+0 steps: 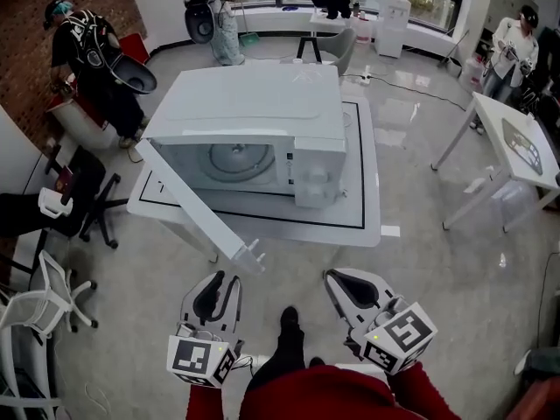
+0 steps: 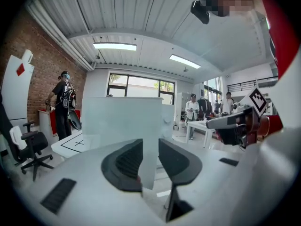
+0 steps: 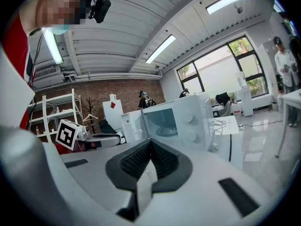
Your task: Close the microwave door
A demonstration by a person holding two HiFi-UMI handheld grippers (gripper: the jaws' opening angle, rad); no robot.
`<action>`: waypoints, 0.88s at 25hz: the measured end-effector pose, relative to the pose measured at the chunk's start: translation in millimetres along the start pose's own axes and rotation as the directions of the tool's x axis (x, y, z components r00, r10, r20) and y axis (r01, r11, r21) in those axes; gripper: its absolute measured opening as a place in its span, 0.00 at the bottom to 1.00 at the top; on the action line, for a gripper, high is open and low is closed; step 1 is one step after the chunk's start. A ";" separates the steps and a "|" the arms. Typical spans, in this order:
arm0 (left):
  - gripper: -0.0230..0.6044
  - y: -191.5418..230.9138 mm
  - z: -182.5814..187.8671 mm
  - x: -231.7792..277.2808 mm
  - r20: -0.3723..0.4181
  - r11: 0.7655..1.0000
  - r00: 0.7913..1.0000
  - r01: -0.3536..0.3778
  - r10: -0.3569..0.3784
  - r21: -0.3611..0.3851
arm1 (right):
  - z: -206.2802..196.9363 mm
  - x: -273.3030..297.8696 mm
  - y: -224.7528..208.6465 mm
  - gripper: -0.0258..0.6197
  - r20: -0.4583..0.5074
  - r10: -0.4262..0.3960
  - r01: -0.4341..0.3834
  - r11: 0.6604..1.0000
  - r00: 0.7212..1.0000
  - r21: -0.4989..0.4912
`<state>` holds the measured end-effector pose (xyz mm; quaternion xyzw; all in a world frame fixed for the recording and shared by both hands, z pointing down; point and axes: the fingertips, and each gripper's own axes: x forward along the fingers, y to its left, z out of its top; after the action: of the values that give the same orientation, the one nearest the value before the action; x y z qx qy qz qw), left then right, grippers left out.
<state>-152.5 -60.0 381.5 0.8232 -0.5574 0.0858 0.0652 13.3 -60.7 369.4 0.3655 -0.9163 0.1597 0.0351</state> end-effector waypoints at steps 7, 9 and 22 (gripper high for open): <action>0.17 21.7 -5.7 14.7 -0.031 1.000 0.999 0.018 -0.018 0.011 | 0.7 18.2 -10.6 0.06 -0.012 -0.024 0.025 0.999 1.000 0.027; 0.14 23.5 -5.0 19.8 -0.035 1.000 0.999 0.026 -0.025 0.016 | 1.2 21.6 -12.9 0.06 -0.018 -0.030 0.030 0.999 0.999 0.032; 0.08 4.9 3.1 54.9 -0.018 0.989 0.989 0.143 -0.144 -0.023 | 7.2 38.8 -24.7 0.06 0.003 -0.043 0.043 0.999 0.999 0.007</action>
<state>-136.9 -112.2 390.3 0.8595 -0.4970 0.0829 0.0857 2.2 -105.4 376.2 0.3854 -0.9078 0.1616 0.0358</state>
